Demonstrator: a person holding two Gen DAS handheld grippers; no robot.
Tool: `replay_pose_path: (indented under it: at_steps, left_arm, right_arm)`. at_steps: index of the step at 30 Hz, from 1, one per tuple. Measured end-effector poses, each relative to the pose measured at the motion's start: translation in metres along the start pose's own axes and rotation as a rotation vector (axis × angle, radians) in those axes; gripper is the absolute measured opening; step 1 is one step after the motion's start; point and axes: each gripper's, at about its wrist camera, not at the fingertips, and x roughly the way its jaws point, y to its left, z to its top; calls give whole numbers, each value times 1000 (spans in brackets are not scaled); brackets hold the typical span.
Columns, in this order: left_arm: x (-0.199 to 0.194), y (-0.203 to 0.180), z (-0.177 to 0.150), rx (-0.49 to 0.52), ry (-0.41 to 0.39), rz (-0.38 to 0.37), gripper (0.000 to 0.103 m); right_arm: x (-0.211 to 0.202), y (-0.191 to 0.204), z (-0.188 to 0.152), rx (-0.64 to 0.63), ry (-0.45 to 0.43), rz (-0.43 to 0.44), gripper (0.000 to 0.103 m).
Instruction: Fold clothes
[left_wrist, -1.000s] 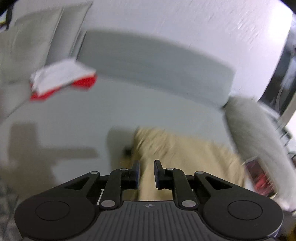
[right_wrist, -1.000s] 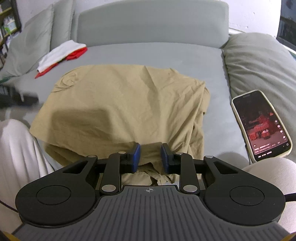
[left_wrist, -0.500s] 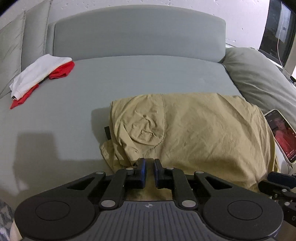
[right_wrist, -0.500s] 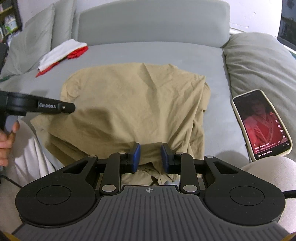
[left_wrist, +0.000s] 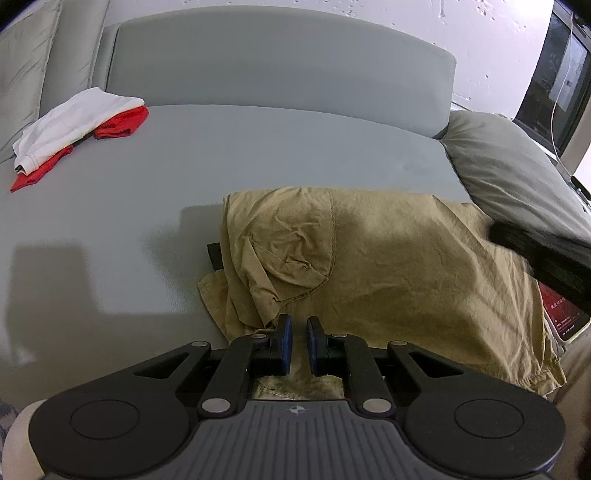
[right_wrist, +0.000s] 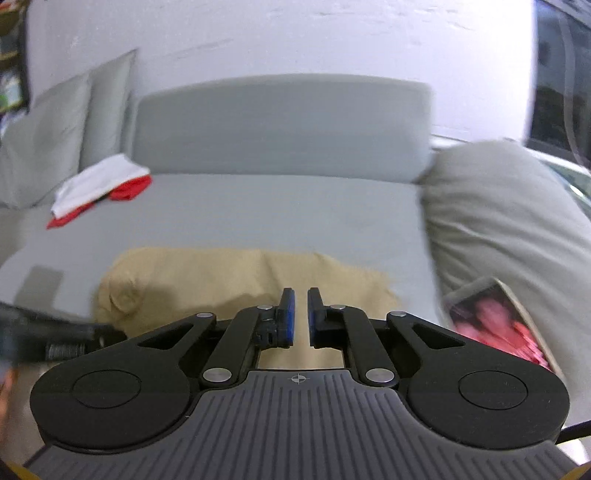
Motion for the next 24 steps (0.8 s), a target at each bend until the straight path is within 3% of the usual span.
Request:
replay_pose_path:
  at_steps: [4, 5, 8, 11, 12, 13, 15, 17, 19, 24]
  left_arm:
    - [0, 0, -1, 5, 0, -2, 12]
    - [0, 0, -1, 7, 0, -2, 12]
    - [0, 1, -2, 10, -2, -9, 12]
    - [0, 2, -3, 4, -5, -14, 12]
    - [0, 3, -4, 1, -7, -18, 12]
    - [0, 4, -3, -4, -7, -21, 12]
    - [0, 5, -4, -12, -7, -22, 12]
    - [0, 3, -4, -9, -8, -17, 12]
    - [-1, 1, -3, 1, -6, -10, 12]
    - [-1, 0, -2, 24, 1, -1, 12]
  right_arm:
    - [52, 38, 19, -38, 17, 79, 10]
    - [64, 38, 18, -45, 21, 57, 8]
    - [98, 18, 10, -42, 46, -85, 5]
    - [116, -57, 1, 221, 183, -236, 0]
    - [113, -72, 2, 247, 202, -281, 2]
    - [107, -78, 6, 227, 205, -334, 2]
    - [90, -85, 13, 217, 159, -361, 2]
    - [70, -78, 20, 226, 93, -332, 2]
    - [56, -59, 24, 191, 44, -249, 5]
    - [46, 28, 5, -131, 40, -14, 6]
